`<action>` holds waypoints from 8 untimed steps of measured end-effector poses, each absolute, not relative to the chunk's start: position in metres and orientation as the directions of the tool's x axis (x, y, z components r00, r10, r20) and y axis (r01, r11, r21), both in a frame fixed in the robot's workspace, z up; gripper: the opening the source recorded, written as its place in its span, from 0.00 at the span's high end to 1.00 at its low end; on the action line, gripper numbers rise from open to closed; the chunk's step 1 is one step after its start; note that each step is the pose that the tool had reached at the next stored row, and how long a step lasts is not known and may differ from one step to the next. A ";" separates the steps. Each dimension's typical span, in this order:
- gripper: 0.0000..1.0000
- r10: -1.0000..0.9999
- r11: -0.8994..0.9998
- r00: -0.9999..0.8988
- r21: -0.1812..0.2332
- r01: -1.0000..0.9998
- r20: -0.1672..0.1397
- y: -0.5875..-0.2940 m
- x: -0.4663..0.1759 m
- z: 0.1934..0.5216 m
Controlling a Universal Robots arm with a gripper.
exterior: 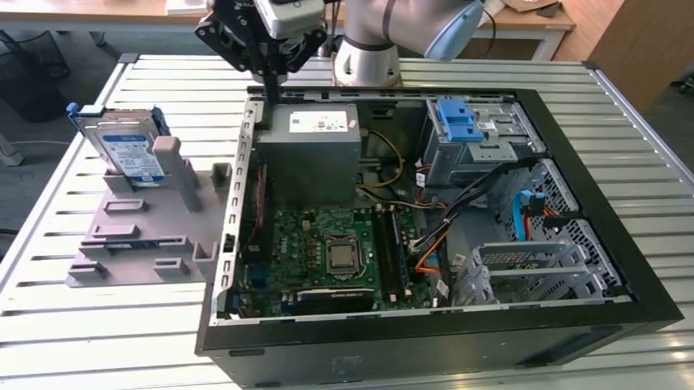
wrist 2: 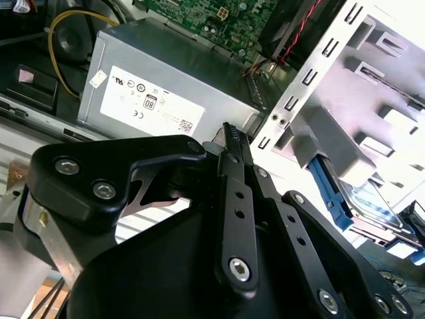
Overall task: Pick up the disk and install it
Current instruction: 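Reach for the disk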
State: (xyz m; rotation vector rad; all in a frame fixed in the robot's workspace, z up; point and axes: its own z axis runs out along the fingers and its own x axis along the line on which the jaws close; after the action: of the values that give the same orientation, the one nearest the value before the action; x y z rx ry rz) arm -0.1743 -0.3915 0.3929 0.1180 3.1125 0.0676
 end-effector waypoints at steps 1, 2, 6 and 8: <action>0.89 0.076 0.996 -0.997 0.044 0.075 -0.024 -0.391 -0.175 0.393; 0.89 0.076 0.996 -0.997 0.044 0.075 -0.024 -0.391 -0.175 0.393; 0.89 0.076 0.996 -0.997 0.044 0.075 -0.024 -0.391 -0.175 0.393; 0.89 0.076 0.996 -0.997 0.044 0.075 -0.024 -0.391 -0.175 0.393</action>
State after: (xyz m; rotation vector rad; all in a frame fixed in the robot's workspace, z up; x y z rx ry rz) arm -0.1750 -0.3914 0.3929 0.1181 3.1125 0.0677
